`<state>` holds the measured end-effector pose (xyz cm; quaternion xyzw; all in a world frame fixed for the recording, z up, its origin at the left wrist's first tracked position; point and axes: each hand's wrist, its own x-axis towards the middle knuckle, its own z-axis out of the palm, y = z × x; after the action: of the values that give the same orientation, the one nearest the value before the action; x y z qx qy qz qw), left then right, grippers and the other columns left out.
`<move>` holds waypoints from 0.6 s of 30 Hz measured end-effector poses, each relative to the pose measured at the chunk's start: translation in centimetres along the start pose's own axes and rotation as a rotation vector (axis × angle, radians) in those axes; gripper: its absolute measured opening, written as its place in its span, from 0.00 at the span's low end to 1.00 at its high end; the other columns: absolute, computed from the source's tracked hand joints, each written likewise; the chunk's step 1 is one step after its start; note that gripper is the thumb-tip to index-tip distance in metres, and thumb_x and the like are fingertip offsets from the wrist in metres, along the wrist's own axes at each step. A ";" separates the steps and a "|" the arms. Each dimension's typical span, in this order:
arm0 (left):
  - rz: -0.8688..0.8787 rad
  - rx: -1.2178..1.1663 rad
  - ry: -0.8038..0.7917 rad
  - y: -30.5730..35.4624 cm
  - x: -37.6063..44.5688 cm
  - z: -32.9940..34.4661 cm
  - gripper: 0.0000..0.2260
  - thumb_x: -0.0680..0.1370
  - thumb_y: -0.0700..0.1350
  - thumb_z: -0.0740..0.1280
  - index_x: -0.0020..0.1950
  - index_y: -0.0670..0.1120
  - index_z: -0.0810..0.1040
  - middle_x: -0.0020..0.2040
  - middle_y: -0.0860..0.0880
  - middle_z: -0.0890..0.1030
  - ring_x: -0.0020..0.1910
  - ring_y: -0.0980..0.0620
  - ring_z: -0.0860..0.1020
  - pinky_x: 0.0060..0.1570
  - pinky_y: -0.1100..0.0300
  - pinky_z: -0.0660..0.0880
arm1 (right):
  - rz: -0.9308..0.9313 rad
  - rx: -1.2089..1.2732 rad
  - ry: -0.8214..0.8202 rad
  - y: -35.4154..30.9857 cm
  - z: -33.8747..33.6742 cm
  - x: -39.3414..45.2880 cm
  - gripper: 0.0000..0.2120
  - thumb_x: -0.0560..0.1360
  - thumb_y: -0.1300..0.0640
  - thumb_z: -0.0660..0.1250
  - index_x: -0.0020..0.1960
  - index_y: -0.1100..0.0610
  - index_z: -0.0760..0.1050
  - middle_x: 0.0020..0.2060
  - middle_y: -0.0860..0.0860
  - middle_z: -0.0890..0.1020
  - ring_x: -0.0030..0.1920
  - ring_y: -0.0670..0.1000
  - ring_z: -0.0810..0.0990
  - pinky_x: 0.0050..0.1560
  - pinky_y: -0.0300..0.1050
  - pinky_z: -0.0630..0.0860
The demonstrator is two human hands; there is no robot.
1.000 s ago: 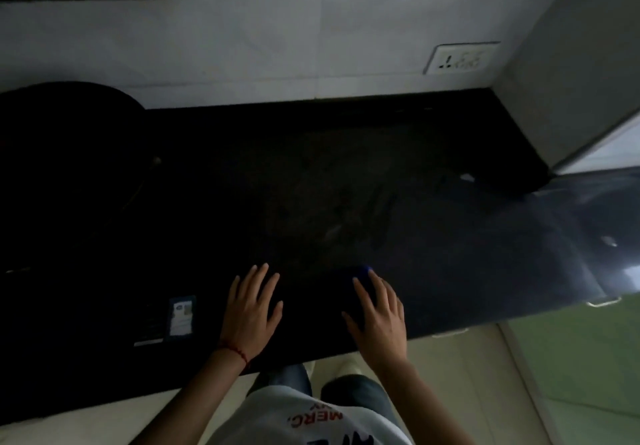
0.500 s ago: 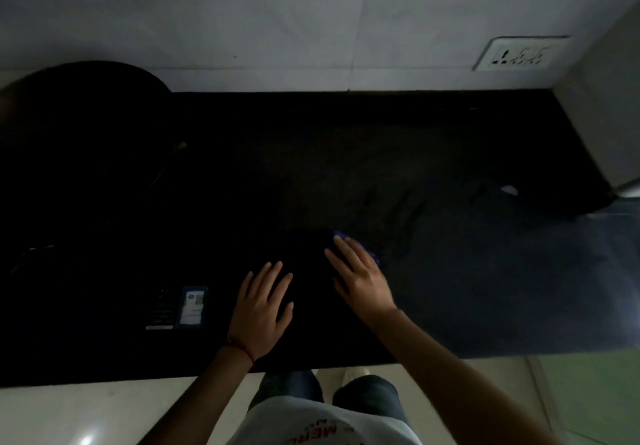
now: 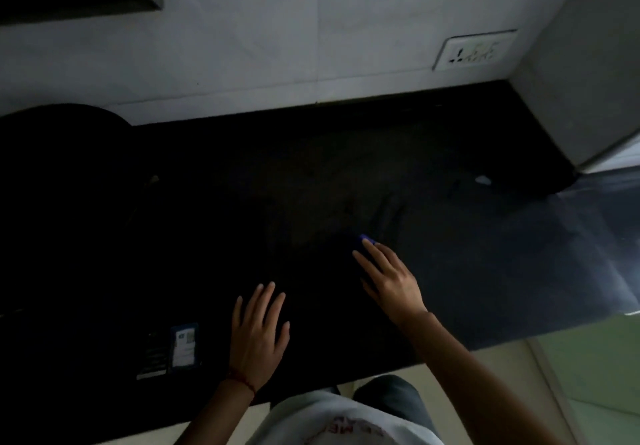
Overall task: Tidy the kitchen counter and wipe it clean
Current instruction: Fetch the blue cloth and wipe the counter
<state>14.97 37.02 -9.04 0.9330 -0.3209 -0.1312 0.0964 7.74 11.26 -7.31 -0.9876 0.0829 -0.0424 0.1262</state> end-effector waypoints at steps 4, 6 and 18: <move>0.066 -0.024 0.040 2.9 1.7 0.1 0.23 0.78 0.56 0.42 0.63 0.48 0.68 0.66 0.44 0.74 0.68 0.48 0.62 0.71 0.52 0.49 | 0.232 0.008 0.040 1.6 -1.1 -1.1 0.31 0.65 0.58 0.75 0.65 0.57 0.68 0.63 0.59 0.75 0.60 0.61 0.76 0.45 0.53 0.82; 0.155 -0.035 0.065 5.4 3.0 0.1 0.23 0.78 0.56 0.43 0.64 0.48 0.68 0.66 0.45 0.74 0.68 0.49 0.63 0.68 0.50 0.54 | 0.304 0.054 0.044 2.9 -2.0 -1.6 0.31 0.65 0.59 0.75 0.65 0.58 0.68 0.64 0.58 0.75 0.61 0.60 0.76 0.45 0.52 0.82; 0.329 -0.011 0.089 25.7 8.8 5.0 0.20 0.73 0.53 0.59 0.63 0.48 0.71 0.66 0.47 0.74 0.68 0.50 0.64 0.68 0.49 0.64 | 0.524 0.266 0.271 19.7 -9.6 -3.4 0.22 0.71 0.62 0.68 0.65 0.61 0.70 0.67 0.58 0.71 0.67 0.58 0.69 0.62 0.51 0.70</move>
<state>5.39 11.15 -8.62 0.8722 -0.4641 -0.0740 0.1358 0.38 -9.28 -3.27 -0.8929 0.3442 -0.1499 0.2486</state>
